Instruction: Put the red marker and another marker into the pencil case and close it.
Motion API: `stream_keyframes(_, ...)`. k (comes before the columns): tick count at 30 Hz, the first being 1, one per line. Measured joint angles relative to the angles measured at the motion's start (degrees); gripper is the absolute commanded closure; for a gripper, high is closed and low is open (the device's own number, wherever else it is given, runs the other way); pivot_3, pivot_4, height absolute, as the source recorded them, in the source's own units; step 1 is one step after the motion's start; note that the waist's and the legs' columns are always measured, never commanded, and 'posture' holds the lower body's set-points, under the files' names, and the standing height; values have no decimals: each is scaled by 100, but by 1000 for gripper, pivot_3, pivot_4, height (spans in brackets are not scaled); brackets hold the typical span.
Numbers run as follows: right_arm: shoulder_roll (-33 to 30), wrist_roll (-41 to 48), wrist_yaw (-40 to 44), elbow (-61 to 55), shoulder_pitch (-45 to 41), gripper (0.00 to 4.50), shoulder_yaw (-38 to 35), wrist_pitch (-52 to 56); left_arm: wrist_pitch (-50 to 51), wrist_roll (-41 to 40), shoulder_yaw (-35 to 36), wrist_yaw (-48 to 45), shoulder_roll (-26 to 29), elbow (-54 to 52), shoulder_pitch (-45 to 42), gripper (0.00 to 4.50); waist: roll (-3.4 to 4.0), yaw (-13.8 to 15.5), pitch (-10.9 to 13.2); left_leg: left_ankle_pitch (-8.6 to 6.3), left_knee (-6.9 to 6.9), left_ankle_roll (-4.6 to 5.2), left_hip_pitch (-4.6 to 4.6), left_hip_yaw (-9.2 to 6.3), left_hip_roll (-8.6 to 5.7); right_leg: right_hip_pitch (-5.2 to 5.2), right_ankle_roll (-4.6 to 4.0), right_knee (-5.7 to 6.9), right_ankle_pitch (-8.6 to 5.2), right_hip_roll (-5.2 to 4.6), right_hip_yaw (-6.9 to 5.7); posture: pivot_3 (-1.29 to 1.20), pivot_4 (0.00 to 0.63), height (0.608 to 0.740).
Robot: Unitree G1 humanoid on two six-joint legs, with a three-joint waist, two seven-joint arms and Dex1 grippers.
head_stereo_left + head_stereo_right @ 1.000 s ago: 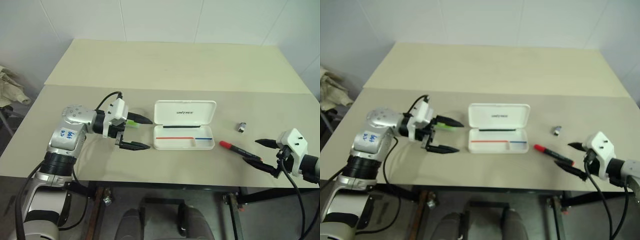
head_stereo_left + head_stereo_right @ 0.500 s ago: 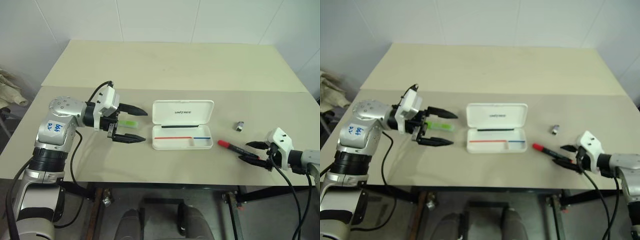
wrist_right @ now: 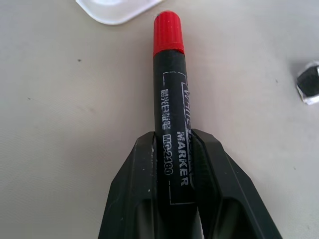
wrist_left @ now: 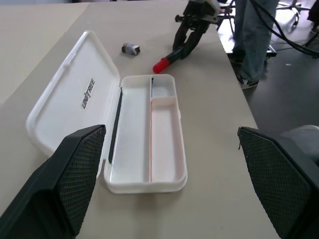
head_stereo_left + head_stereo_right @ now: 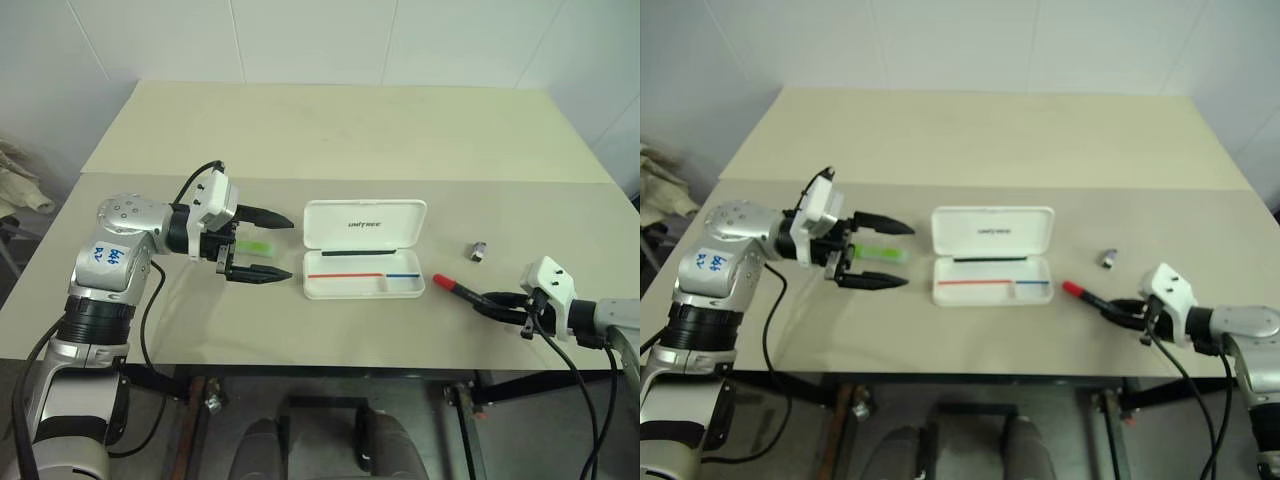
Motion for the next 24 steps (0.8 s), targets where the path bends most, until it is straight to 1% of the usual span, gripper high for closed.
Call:
stream_keyframes(3,-209,104,11,-169,-13,3895,-282,81,-169,46,8,16,13,292,67,0,0,1,0,-1,1,-1,0,2,0,0,1,-3,1,-1,1,0,150,740)
stream_keyframes(5,-242,191,11,-419,-118,3895,-370,171,-351,116,8,44,13,501,77,0,0,-9,0,-1,0,-1,3,3,0,0,0,-3,0,0,1,0,150,740)
stream_keyframes(10,-223,314,4,-920,-317,3895,-294,439,-531,184,20,57,21,643,109,0,0,-3,0,-1,-2,-2,1,3,1,0,-1,-4,0,-1,1,0,150,740)
stream_keyframes(14,165,303,-43,-1365,-1216,3895,341,618,-535,188,29,95,-16,604,189,0,-1,-57,0,-3,-3,-4,9,13,4,-3,-3,-2,2,0,6,0,150,740)
stream_keyframes(17,526,152,-45,-1309,-1715,3895,890,622,-525,189,15,117,-30,505,258,0,-1,-46,0,-3,-5,-4,8,13,5,-5,-4,2,2,1,6,0,150,740)
stream_keyframes(20,863,-81,-42,-913,-2097,3895,1300,517,-515,189,23,162,-17,414,317,0,0,0,0,-6,-4,-9,3,13,4,-5,2,1,5,0,6,0,150,740)
stream_keyframes(24,1179,-340,6,-444,-2490,3895,1582,228,-486,185,30,214,-11,339,395,0,0,8,0,-9,-4,-11,-15,12,4,-15,9,7,9,1,4,0,150,740)
